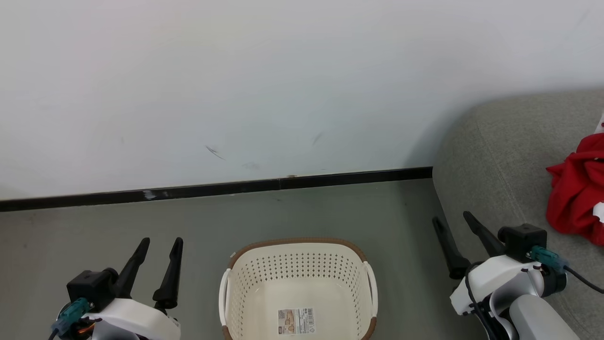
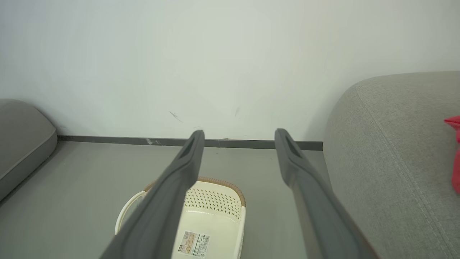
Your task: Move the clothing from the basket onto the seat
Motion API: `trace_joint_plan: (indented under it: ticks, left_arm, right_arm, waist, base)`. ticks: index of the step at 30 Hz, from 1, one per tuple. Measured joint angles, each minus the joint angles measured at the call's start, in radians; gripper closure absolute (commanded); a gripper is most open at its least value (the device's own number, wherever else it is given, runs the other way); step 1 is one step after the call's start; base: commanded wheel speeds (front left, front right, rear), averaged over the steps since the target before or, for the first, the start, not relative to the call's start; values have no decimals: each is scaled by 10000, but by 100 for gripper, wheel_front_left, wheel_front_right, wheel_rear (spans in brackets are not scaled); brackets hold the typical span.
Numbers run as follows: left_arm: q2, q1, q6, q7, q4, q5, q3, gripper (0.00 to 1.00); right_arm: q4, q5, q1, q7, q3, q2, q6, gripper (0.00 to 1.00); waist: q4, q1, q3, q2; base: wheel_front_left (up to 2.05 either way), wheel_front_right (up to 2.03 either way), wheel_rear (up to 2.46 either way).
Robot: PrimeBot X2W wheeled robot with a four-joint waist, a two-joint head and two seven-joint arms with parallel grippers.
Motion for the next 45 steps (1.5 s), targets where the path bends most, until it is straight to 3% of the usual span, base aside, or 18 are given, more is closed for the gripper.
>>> trace_joint_plan:
  ticks: [9,10,17,22,35,45]
  left_arm:
    - [-38,-1,-21,0,38,130,142,0]
    - [-42,-1,-77,0,61,134,138,100]
    - [-512,545,-88,27,652,98,-42,100]
    - [-539,584,-88,213,677,-288,117,100]
    - [-646,584,-92,688,629,-1728,550,100]
    - [-777,584,-140,1106,483,-2711,907,100]
  right_arm:
    - [-36,-33,0,0,0,36,0,0]
    - [-38,-33,1,-2,0,36,0,100]
    - [537,-10,802,15,102,295,2,100]
    - [562,382,795,148,-127,322,2,100]
    - [456,2382,755,834,-648,364,2,100]
    - [209,3699,765,1254,-988,397,0,100]
  waist:
    - [-171,0,15,0]
    - [-183,0,12,0]
    - [-187,0,8,0]
    - [-178,0,8,0]
    - [-177,8,7,0]
    - [-181,81,-34,0]
  base:
    - [0,0,0]
    - [0,0,0]
    - [0,0,0]
    - [0,0,0]
    - [0,0,0]
    - [0,0,0]
